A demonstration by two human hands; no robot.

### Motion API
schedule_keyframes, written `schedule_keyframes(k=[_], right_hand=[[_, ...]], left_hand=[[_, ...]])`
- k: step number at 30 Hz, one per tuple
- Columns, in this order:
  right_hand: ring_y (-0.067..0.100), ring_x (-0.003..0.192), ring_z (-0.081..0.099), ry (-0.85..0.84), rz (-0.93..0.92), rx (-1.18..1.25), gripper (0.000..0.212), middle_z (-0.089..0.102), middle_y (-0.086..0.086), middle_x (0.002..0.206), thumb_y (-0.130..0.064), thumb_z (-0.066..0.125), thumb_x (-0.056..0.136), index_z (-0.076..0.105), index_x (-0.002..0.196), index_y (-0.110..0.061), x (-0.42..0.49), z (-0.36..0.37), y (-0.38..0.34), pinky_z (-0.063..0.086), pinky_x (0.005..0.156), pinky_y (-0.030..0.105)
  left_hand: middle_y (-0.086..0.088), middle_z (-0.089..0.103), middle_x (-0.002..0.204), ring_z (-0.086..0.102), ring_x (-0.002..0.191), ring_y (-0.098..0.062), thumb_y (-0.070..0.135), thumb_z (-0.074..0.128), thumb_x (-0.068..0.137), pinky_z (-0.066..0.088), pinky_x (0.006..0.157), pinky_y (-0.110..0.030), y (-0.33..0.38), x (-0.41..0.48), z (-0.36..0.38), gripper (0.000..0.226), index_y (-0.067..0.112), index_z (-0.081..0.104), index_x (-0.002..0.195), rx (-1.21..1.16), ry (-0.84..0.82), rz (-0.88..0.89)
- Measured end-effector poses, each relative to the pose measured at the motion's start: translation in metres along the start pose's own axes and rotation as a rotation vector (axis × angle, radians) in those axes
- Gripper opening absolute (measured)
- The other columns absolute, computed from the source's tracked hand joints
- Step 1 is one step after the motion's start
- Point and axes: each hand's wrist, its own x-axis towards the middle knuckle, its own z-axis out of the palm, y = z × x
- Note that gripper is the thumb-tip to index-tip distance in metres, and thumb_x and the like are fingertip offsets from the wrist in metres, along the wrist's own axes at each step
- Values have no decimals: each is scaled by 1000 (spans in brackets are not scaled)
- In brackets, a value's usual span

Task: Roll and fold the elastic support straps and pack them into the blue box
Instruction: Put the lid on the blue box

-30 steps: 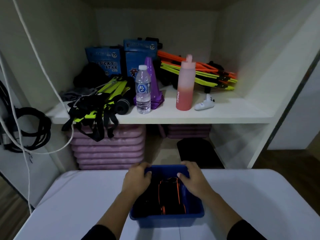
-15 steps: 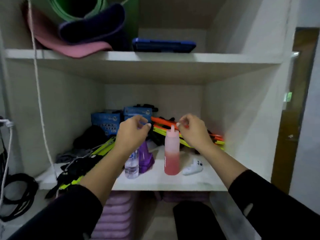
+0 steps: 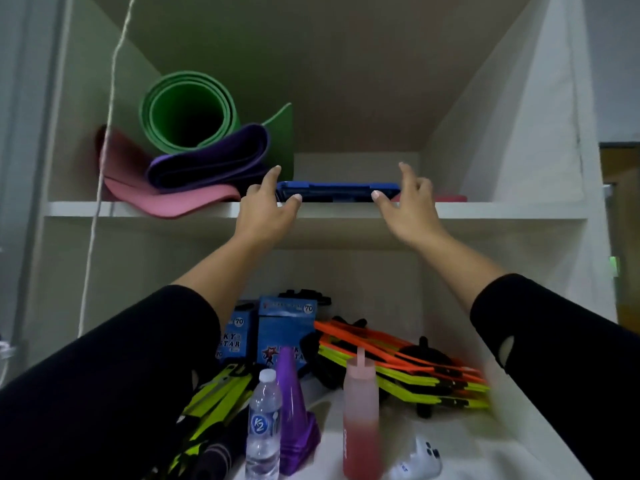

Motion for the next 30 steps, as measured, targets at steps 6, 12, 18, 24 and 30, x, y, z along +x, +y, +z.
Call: schedule_keyframes(k=[6, 12, 18, 24, 30], right_hand=[[17, 91, 47, -58, 7, 81, 43, 52, 12, 122, -43, 42, 97, 44, 129, -15, 13, 8, 2, 33, 75, 26], [18, 93, 54, 93, 143, 130, 27, 60, 6, 100, -34, 60, 90, 59, 87, -7, 11, 2, 1, 33, 73, 22], [22, 119, 49, -113, 233, 114, 66, 47, 7, 135, -23, 72, 81, 38, 136, -10, -22, -13, 9, 35, 83, 23], [21, 117, 52, -307, 255, 169, 79, 52, 2, 128, -10, 80, 70, 39, 138, -11, -89, -29, 23, 41, 95, 27], [22, 111, 59, -376, 294, 189, 91, 50, 6, 128, -15, 89, 54, 44, 132, -23, -195, -33, 43, 49, 99, 44]], left_hand=[[-11, 51, 125, 49, 114, -28, 43, 39, 95, 39, 88, -36, -6, 21, 17, 51, 21, 34, 141, 24, -27, -20], [-8, 63, 99, 57, 92, -21, 39, 50, 92, 40, 73, -30, -11, 7, 22, 35, 8, 60, 106, -107, 205, -44], [-14, 50, 134, 52, 118, -26, 18, 69, 83, 42, 99, -31, -12, -19, 13, 65, 6, 38, 138, -196, 13, -331], [-7, 61, 110, 61, 101, -27, 7, 74, 76, 51, 93, -43, -26, -90, 4, 58, 10, 49, 128, -328, -194, -448], [1, 57, 93, 59, 90, -21, 5, 74, 74, 51, 83, -37, -44, -198, -3, 53, 12, 48, 119, -306, -263, -464]])
